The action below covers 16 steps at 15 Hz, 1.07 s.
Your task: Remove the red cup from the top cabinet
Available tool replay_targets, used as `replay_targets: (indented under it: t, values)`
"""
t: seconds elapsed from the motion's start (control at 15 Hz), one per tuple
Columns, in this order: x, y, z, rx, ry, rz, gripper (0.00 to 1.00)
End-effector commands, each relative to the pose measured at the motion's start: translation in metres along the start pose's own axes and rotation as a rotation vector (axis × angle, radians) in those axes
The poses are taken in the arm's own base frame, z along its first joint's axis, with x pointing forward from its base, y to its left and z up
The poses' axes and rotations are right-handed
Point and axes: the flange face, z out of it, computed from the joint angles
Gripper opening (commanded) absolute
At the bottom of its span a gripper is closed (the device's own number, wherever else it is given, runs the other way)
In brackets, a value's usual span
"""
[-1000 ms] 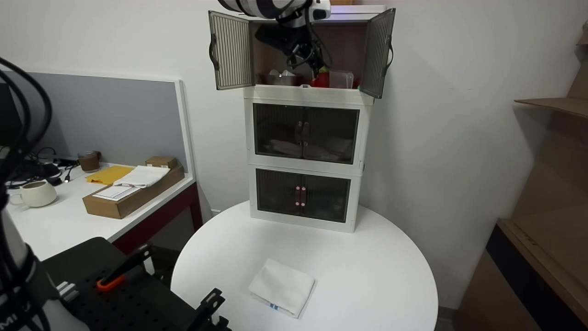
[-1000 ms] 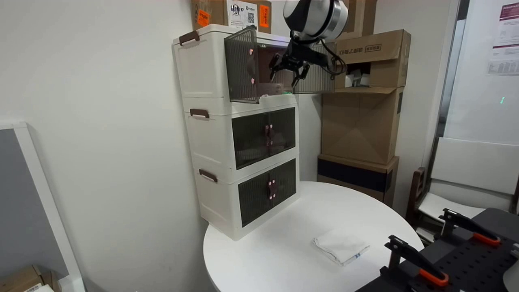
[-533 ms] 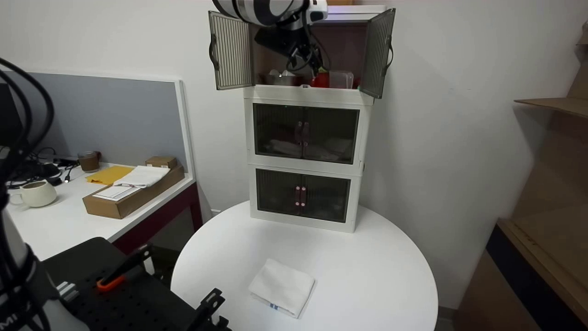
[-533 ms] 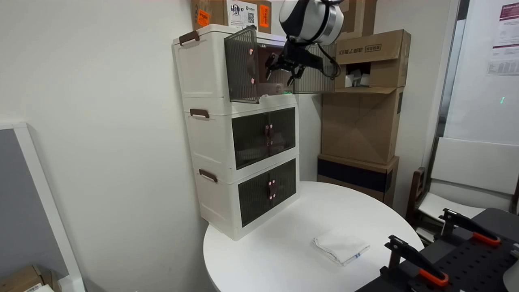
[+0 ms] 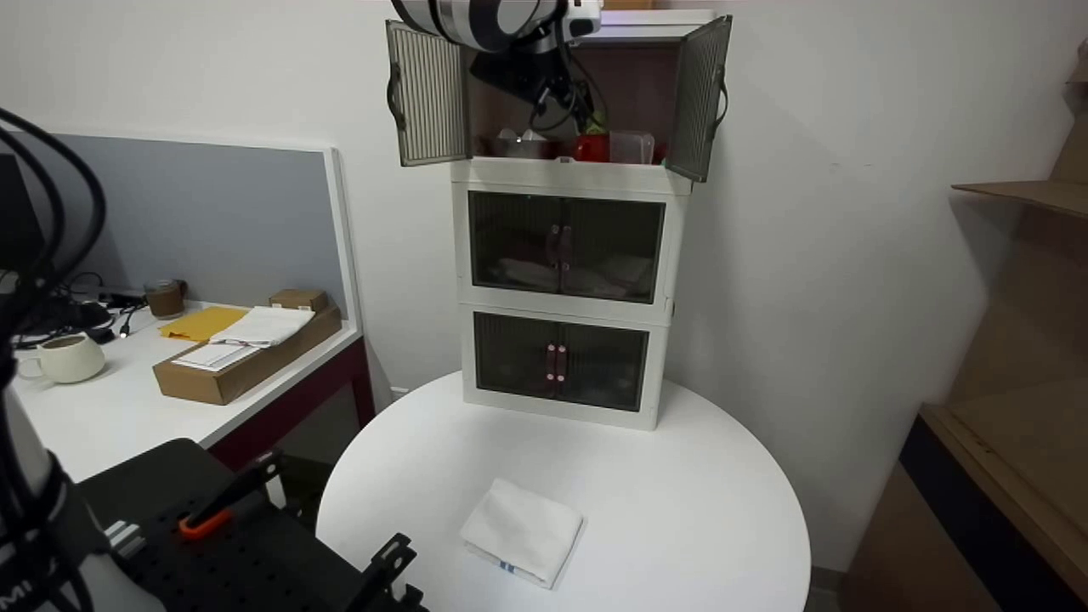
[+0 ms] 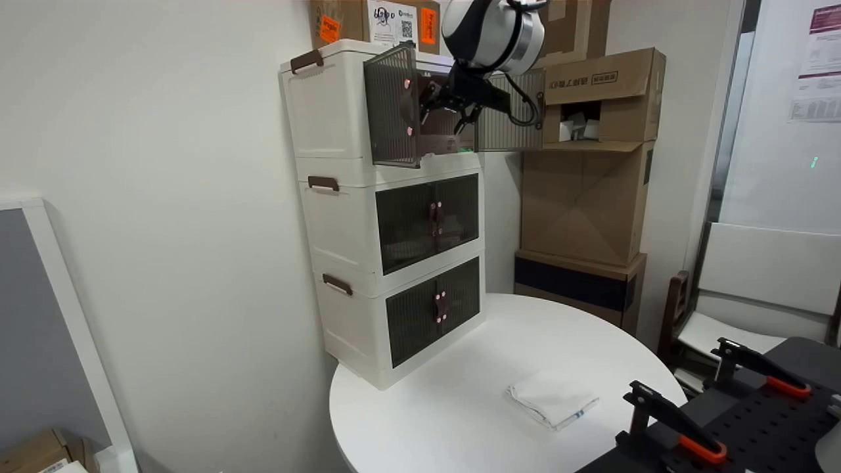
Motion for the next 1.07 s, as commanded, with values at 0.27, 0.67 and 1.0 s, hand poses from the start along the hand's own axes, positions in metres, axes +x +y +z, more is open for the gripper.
replay_targets:
  t: [0.27,0.67,1.0]
  values:
    - [0.014,0.019,0.039,0.005,-0.021,0.053,1.0]
    - [0.022,0.022,0.066,0.023,-0.023,0.06,1.0]
    - [0.029,0.01,0.081,0.048,-0.019,0.052,1.0]
